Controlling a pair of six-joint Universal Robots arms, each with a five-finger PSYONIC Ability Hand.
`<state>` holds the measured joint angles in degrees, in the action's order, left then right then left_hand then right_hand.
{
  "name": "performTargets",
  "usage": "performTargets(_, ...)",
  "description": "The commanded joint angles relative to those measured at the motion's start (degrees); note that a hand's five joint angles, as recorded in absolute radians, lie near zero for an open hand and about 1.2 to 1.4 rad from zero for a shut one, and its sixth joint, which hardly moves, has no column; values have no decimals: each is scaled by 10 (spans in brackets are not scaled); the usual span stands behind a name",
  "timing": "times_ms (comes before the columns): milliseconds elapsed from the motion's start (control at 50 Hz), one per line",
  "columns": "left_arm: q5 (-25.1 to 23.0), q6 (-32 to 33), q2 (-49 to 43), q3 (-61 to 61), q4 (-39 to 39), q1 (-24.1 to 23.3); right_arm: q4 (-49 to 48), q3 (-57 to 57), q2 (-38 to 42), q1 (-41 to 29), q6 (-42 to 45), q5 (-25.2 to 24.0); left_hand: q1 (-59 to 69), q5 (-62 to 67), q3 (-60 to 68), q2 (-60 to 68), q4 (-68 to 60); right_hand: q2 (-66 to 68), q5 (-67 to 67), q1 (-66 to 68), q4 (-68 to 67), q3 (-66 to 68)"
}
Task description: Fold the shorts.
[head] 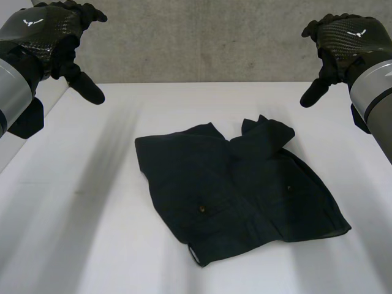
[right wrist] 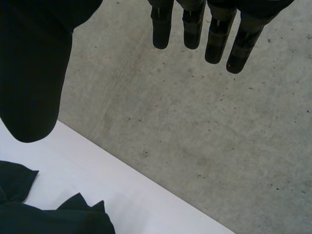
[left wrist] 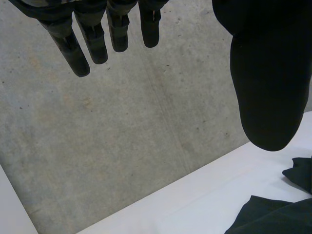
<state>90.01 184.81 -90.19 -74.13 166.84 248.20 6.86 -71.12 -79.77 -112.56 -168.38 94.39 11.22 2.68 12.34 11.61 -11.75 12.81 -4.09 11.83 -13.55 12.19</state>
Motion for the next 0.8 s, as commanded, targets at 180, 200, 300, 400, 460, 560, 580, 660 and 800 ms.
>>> performTargets(180, -4, 5, -22, -17, 22, -1, 127, -120, 3, 0, 62, -153, -12, -27, -23, -16, 17, -28, 41, -18, 36, -22)
performTargets(200, -3, 6, -33, -18, 33, 0, 127, -137, 4, 0, 66, -166, -12, -27, -23, -16, 17, -28, 41, -18, 36, -22)
performTargets(300, 1, 5, -54, -18, 48, -3, 63, -246, 7, -2, 66, -201, -12, -27, -23, -16, 17, -28, 41, -18, 36, -22)
performTargets(400, 0, 5, -73, -17, 50, -2, -78, -361, 11, -5, 68, -201, -12, -27, -23, -16, 17, -28, 41, -18, 36, -22)
performTargets(460, 0, 5, -75, -18, 50, -2, -138, -395, 29, -4, 71, -196, -12, -27, -23, -16, 17, -28, 41, -18, 36, -22)
performTargets(560, -1, 5, -79, -18, 51, -2, -188, -402, 79, -6, 75, -174, -12, -27, -23, -16, 17, 124, -111, 133, -116, 130)
performTargets(580, -1, 5, -79, -18, 51, -2, -192, -396, 94, -1, 78, -159, -12, -27, -23, -16, 17, 269, -256, 279, -262, 275)
performTargets(660, -1, 5, -81, -18, 51, -3, -197, -377, 109, 4, 91, -121, -12, -27, -23, -16, 17, 672, -659, 682, -664, 678)
performTargets(800, -1, 5, -81, -22, 51, -2, -204, -333, 99, 95, 193, -108, -12, -27, -23, -16, 17, 672, -659, 682, -664, 678)
